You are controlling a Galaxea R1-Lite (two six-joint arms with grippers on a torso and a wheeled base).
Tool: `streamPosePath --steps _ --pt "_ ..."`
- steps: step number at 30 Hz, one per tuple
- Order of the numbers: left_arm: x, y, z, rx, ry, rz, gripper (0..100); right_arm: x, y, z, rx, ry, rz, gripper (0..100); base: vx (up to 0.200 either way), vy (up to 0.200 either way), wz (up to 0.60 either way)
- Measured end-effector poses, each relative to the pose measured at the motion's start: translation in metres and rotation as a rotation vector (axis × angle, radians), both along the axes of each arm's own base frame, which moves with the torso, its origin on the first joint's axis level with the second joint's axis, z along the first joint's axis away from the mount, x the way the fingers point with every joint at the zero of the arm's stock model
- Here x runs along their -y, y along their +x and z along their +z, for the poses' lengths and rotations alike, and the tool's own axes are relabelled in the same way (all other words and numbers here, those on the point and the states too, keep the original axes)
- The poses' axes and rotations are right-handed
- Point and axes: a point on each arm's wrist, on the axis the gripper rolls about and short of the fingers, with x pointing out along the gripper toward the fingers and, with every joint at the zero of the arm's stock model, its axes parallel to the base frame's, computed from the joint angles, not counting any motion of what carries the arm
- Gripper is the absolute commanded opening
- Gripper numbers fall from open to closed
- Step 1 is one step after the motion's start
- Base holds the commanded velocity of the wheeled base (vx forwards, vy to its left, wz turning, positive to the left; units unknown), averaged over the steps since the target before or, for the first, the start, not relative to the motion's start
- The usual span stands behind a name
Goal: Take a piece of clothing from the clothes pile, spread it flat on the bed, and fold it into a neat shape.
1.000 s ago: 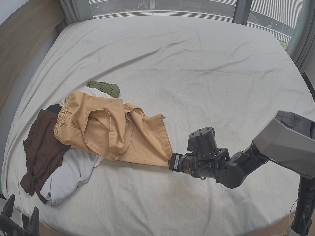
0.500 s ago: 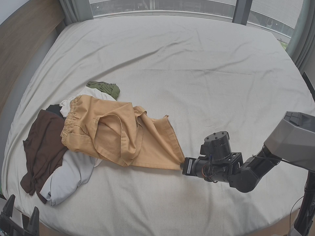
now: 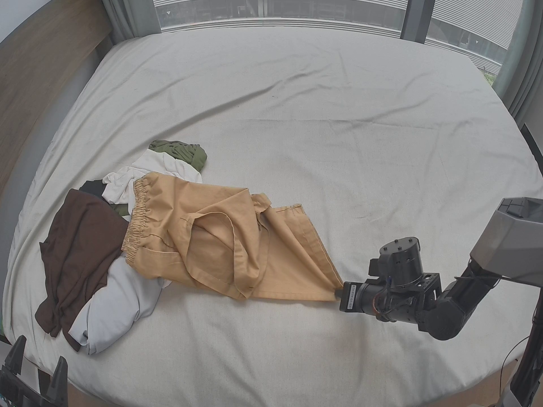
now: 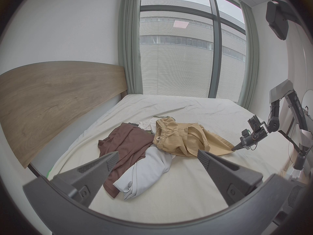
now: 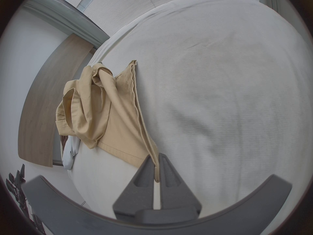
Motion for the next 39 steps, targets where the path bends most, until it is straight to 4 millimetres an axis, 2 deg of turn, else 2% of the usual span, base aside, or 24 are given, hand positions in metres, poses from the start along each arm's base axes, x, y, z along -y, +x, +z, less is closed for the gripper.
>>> streamPosePath --steps 13,39 --pt "0.0 0.0 0.0 0.0 0.001 0.0 100 0.036 -0.018 -0.009 0.005 -0.011 -0.067 0 0.0 0.0 0.0" --pt "0.0 0.0 0.0 0.0 0.003 0.0 100 0.087 -0.058 -0.016 -0.014 -0.043 -0.135 0 0.0 0.0 0.0"
